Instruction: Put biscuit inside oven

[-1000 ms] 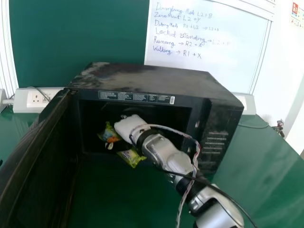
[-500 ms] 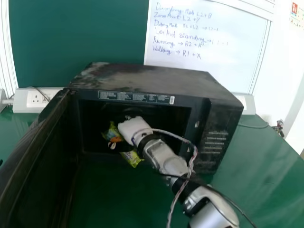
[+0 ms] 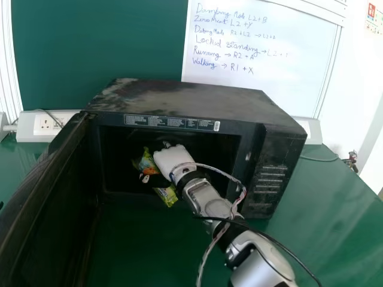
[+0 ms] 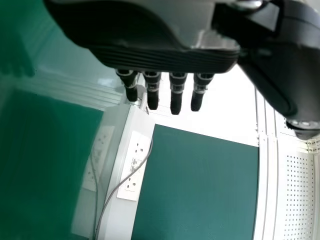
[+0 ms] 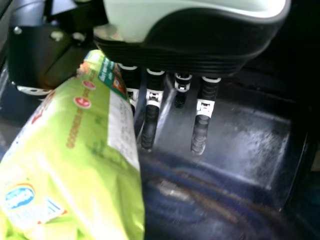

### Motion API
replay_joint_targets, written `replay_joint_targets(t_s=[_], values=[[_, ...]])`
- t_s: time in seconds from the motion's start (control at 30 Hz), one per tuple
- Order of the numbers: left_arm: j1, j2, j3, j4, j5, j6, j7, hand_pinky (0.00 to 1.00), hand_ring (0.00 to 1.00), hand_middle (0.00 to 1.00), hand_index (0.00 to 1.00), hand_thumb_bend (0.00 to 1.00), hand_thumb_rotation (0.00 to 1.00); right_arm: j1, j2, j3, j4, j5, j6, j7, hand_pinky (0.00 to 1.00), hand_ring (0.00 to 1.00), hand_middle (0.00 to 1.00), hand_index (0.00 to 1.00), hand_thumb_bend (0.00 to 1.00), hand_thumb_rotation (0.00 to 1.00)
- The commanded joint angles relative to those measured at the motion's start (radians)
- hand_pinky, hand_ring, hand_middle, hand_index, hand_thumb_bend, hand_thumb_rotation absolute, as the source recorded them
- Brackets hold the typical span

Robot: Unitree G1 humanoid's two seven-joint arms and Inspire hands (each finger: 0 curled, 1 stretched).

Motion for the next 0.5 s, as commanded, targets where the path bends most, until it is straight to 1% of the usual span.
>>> replay_joint_targets(t_s=[0.0,0.1,0.13,0.17,0.2,0.3,0.37,0.43,0.47], values=[[0.003,-0.006,-0.009,-0.020,-0.005,0.007,0.001,0.83,0.89,0.90,0.95,0.90,0.79,-0.032,0.008,-0.002,0.019,0.015,0.002,-0.026,0.47,0.54,0.60,0.49,0.52,0.12],[0.005,-0.007,-0.009,-0.026,-0.005,0.012,0.005,0.84,0.89,0.90,0.94,0.90,0.78,-0.038,0.008,0.004,0.027,0.021,-0.004,-0.030,0.45,0.52,0.60,0.49,0.52,0.12],[0.005,-0.007,-0.008,-0.027,-0.005,0.012,0.005,0.83,0.89,0.89,0.94,0.90,0.78,-0.040,0.008,0.001,0.027,0.026,-0.006,-0.030,0.45,0.53,0.61,0.62,0.67,0.05],[0.006,-0.007,-0.009,-0.028,-0.003,0.011,0.005,0.83,0.89,0.89,0.94,0.90,0.78,-0.041,0.008,-0.001,0.027,0.029,-0.008,-0.029,0.45,0.54,0.62,0.67,0.72,0.02],[0.005,-0.007,-0.009,-0.028,-0.004,0.010,0.002,0.83,0.89,0.89,0.94,0.90,0.79,-0.042,0.008,-0.002,0.026,0.033,-0.009,-0.029,0.46,0.54,0.62,0.70,0.74,0.01],[0.004,-0.007,-0.008,-0.024,-0.006,0.005,-0.002,0.84,0.89,0.89,0.94,0.90,0.79,-0.047,0.006,-0.002,0.027,0.044,-0.011,-0.030,0.50,0.59,0.65,0.72,0.74,0.00],[0.004,-0.006,-0.008,-0.021,-0.004,0.002,-0.003,0.84,0.89,0.90,0.95,0.90,0.79,-0.049,0.005,-0.004,0.030,0.050,-0.012,-0.036,0.50,0.58,0.65,0.72,0.72,0.00],[0.005,-0.007,-0.008,-0.026,-0.002,0.007,0.003,0.84,0.89,0.90,0.95,0.92,0.78,-0.053,0.007,-0.004,0.037,0.058,-0.010,-0.045,0.49,0.56,0.62,0.70,0.71,0.00],[0.006,-0.008,-0.009,-0.028,-0.001,0.009,0.005,0.84,0.89,0.90,0.95,0.92,0.78,-0.055,0.008,-0.005,0.041,0.062,-0.008,-0.047,0.47,0.54,0.56,0.70,0.64,0.00]])
